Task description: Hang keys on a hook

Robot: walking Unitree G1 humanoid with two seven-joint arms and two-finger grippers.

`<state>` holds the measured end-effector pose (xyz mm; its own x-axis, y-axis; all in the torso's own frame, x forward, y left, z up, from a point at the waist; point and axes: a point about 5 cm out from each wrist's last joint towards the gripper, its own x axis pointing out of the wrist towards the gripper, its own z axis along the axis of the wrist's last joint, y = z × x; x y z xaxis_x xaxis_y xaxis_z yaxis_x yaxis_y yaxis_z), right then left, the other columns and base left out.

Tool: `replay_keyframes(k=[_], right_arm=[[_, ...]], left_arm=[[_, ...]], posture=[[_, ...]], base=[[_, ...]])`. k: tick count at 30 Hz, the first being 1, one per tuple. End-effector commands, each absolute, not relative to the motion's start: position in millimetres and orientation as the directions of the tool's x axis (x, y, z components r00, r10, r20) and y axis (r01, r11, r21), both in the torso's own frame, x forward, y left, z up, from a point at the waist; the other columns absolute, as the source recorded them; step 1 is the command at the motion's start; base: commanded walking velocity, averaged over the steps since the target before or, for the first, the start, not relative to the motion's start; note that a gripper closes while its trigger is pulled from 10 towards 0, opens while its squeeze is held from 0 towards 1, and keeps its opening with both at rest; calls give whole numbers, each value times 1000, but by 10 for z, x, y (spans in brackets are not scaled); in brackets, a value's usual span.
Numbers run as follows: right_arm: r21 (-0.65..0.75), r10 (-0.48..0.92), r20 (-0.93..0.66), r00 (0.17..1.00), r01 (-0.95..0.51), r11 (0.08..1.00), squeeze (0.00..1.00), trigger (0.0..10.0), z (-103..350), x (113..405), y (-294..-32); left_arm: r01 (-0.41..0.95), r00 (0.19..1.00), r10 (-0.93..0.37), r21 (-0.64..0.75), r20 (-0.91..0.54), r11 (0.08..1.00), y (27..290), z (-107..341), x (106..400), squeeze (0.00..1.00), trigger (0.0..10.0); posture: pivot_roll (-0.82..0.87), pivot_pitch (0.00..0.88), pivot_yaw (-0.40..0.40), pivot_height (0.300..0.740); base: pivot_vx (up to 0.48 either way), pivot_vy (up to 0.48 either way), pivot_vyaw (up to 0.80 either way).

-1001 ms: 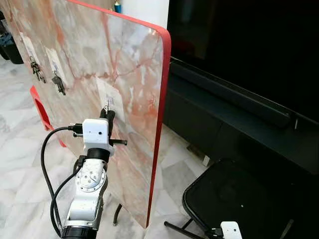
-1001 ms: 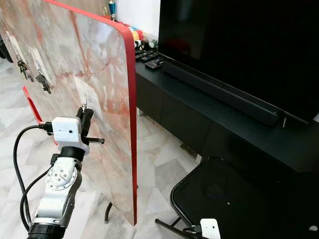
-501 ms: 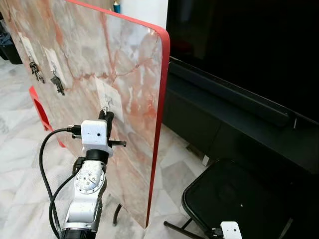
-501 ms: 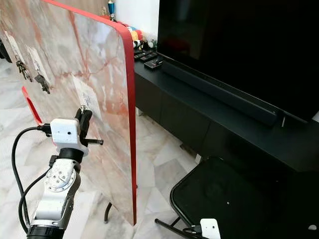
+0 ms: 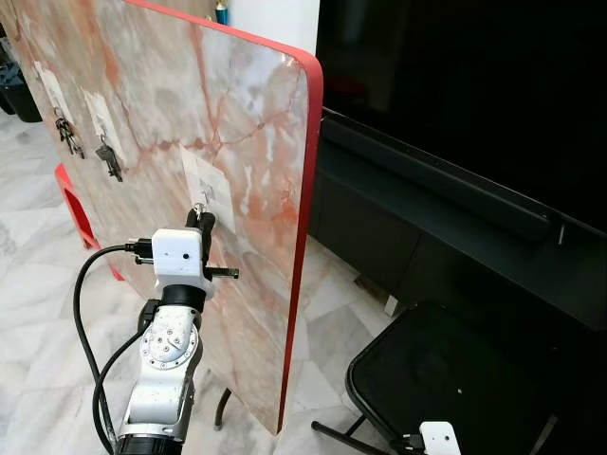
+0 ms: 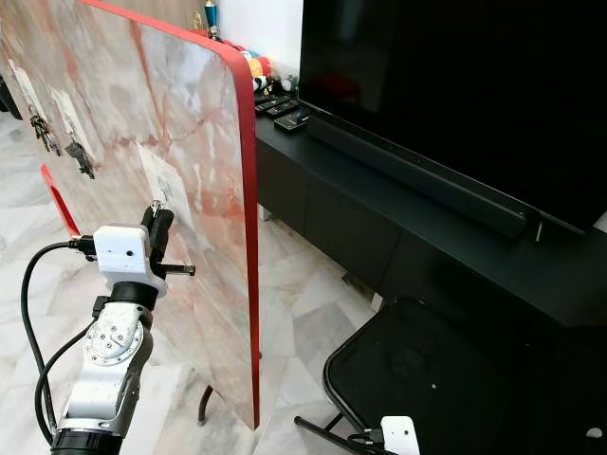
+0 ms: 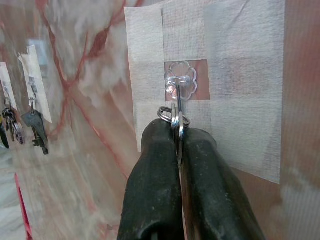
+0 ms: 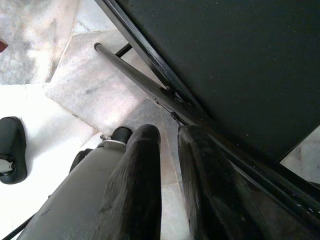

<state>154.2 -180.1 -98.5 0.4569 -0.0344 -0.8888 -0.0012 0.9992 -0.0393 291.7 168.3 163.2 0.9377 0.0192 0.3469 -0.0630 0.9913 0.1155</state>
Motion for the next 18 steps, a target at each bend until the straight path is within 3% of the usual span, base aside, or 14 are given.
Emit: replay_keyframes(k=[1,18], right_arm=[[-51,-43,-887,459,-5,999,0,10000,-972,1571,-1830],[-51,-43,-887,461,-6,999,0,10000,-969,1577,-1830]], left_arm=[[-60,944,29,87,329,994,1685,1612,2928,0,10000],[-70,954,57,34,295,997,1716,1542,2918,0,10000]], posture=[[59,0,-86,740],[59,0,-86,740]], base=[[0,0,0],[0,0,0]])
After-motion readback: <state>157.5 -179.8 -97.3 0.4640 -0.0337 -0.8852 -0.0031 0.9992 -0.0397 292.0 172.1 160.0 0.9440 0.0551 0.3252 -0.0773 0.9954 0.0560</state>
